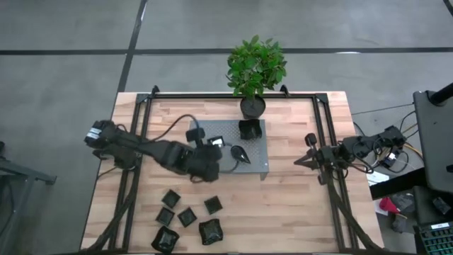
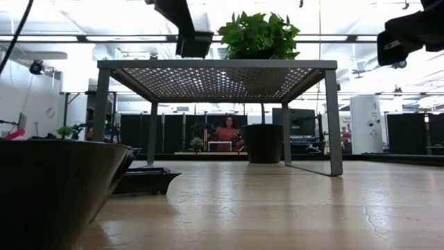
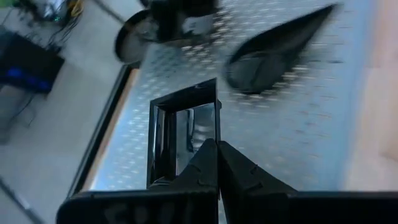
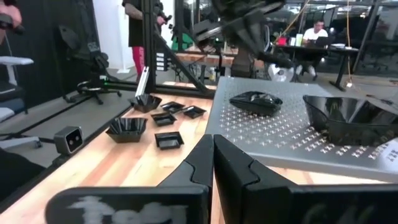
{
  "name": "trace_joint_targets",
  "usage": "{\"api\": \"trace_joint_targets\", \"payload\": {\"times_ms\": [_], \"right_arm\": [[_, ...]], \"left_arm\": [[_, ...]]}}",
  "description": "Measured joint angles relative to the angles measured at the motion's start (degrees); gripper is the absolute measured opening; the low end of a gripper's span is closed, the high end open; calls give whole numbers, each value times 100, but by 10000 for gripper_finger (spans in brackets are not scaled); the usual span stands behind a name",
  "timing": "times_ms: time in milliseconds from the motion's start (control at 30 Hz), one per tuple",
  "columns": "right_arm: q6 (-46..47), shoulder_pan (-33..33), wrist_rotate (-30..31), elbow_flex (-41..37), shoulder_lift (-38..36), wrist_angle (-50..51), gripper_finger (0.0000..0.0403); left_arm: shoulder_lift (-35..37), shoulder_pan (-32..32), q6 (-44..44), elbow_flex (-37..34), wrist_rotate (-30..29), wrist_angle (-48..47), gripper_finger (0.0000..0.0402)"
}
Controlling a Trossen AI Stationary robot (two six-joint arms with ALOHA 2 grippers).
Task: Pick & Place Mini shaped plates
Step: Put the black square plate on the shelf
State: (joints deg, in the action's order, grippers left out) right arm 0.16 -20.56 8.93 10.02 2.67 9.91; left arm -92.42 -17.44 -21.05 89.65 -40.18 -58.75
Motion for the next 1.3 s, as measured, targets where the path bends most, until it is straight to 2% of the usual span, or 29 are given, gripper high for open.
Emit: {"api": "trace_joint_targets", "payload": {"times_ms": [267,433,633,833,1300], "right_arm": [[465,-2,2,0,-2,89,8],[406,-2,2,0,12,94,8],[393,-4,2,0,12,95,8],[394,-4,4,0,10,96,8],[392,-4,7,0,12,96,8]], "left_arm": [[2,653,608,-82,212,-106,0],[2,940,1010,-313,299,-131,0],[2,1263,1052,-742,316,-9,0],[2,1284,1409,-1086,213,536,0],[55,1077,1418,-1121,237,514,0]]}}
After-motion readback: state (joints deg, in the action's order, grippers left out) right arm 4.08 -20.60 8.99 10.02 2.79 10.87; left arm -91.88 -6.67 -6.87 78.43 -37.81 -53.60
